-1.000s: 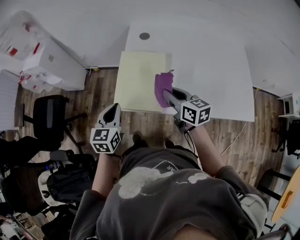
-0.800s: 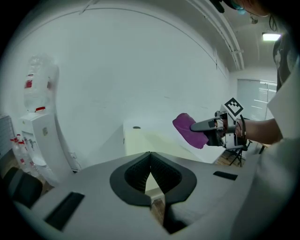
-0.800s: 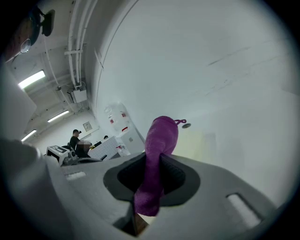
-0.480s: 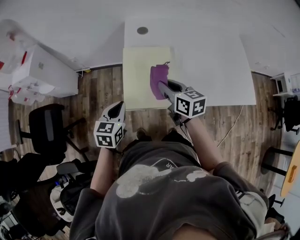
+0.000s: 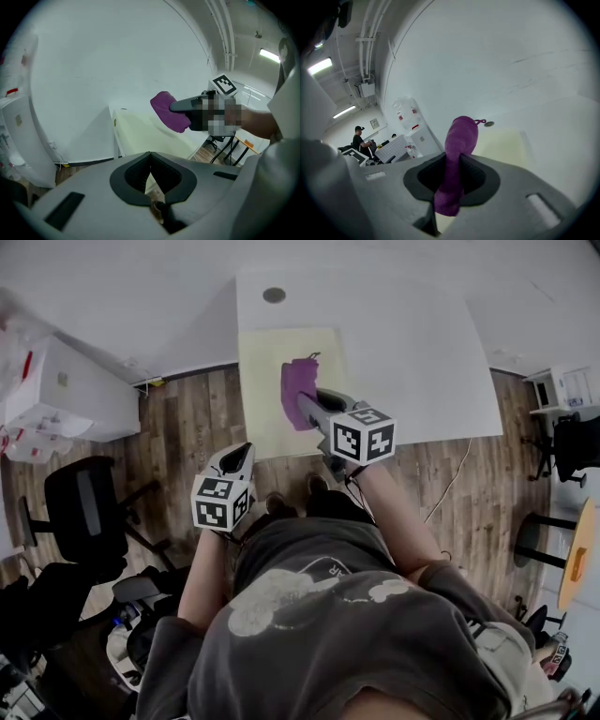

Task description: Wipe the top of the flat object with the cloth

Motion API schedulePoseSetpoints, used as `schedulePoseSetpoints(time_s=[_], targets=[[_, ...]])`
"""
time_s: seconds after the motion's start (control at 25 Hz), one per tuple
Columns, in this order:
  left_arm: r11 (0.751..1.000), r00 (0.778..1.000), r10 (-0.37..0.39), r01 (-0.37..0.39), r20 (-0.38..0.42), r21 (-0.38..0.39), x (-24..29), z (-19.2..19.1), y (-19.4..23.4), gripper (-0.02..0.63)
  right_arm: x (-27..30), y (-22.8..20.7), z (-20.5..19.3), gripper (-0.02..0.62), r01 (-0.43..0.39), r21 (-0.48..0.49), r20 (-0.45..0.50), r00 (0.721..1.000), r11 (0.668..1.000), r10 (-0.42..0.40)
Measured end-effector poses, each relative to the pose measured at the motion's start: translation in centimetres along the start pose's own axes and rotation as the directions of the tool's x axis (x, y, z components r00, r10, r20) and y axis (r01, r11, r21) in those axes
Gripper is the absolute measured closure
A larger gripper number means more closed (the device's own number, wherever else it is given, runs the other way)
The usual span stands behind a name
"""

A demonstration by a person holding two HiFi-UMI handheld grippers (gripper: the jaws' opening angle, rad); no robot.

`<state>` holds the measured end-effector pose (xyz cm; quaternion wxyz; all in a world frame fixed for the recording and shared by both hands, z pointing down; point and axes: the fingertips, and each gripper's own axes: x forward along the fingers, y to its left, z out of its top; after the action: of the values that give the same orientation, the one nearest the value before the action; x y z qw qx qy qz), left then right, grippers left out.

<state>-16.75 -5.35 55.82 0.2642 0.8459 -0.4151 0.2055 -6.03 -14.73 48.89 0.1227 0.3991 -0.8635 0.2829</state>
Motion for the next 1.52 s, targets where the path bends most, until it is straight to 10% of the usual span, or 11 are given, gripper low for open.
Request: schedulePoseSetpoints(time_s=[1.52], targets=[[0.992, 0.979, 0.09, -0.103, -0.183, -0.068, 2.5, -0.3, 0.7, 0.606, 17.0, -1.7, 4.4, 0.523, -0.117, -0.039, -0.226, 0.968, 0.992, 0.105]])
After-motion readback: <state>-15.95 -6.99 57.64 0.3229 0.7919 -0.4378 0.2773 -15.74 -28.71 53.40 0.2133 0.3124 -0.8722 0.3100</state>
